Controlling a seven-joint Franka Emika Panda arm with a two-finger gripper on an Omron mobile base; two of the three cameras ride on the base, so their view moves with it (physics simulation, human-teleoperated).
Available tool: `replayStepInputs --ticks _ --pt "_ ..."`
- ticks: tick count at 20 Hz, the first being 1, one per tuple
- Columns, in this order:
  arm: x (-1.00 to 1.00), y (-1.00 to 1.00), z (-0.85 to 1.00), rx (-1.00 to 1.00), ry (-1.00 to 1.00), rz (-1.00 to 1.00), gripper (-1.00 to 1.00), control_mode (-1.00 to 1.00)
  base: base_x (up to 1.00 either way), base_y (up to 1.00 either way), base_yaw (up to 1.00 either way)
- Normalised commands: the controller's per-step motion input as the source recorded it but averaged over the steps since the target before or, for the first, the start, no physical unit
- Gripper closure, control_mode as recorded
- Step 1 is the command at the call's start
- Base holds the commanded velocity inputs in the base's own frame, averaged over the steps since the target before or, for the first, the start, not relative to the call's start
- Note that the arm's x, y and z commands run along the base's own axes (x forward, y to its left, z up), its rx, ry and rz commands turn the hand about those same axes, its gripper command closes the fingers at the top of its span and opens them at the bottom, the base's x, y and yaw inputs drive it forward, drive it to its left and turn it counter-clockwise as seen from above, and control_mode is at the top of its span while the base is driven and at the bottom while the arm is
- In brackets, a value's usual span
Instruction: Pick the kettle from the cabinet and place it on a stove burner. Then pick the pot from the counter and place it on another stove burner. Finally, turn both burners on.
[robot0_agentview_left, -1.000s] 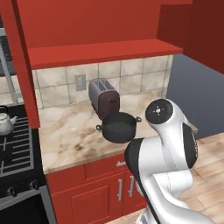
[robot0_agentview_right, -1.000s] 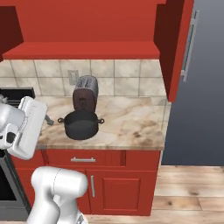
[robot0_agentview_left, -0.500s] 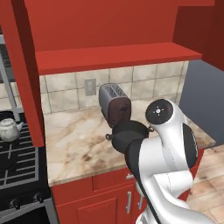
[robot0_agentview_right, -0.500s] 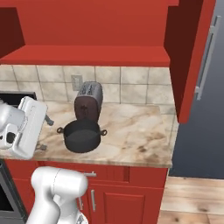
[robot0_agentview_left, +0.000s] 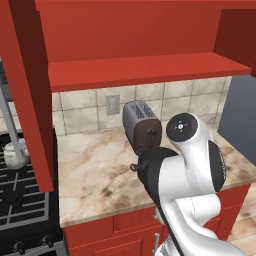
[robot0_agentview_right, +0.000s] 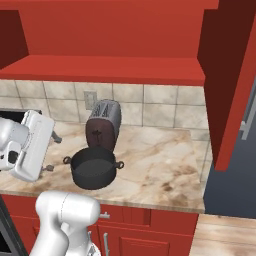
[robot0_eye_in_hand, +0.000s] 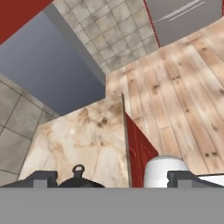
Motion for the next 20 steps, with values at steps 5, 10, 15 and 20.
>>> replayStepInputs --ticks 5,10,15,20 --pt "0.00 0.00 -0.02 0.00 0.00 0.00 -1.00 -1.00 0.00 0.00 0.00" --pt "0.02 0.00 -0.19 0.01 0.00 0.00 -1.00 -1.00 0.00 0.00 0.00" --pt "0.03 0.00 -0.37 0.01 0.05 0.00 -1.00 -1.00 0.00 0.00 0.00" --pt "0.02 0.00 -0.30 0.04 0.03 0.01 -1.00 -1.00 0.00 0.00 0.00"
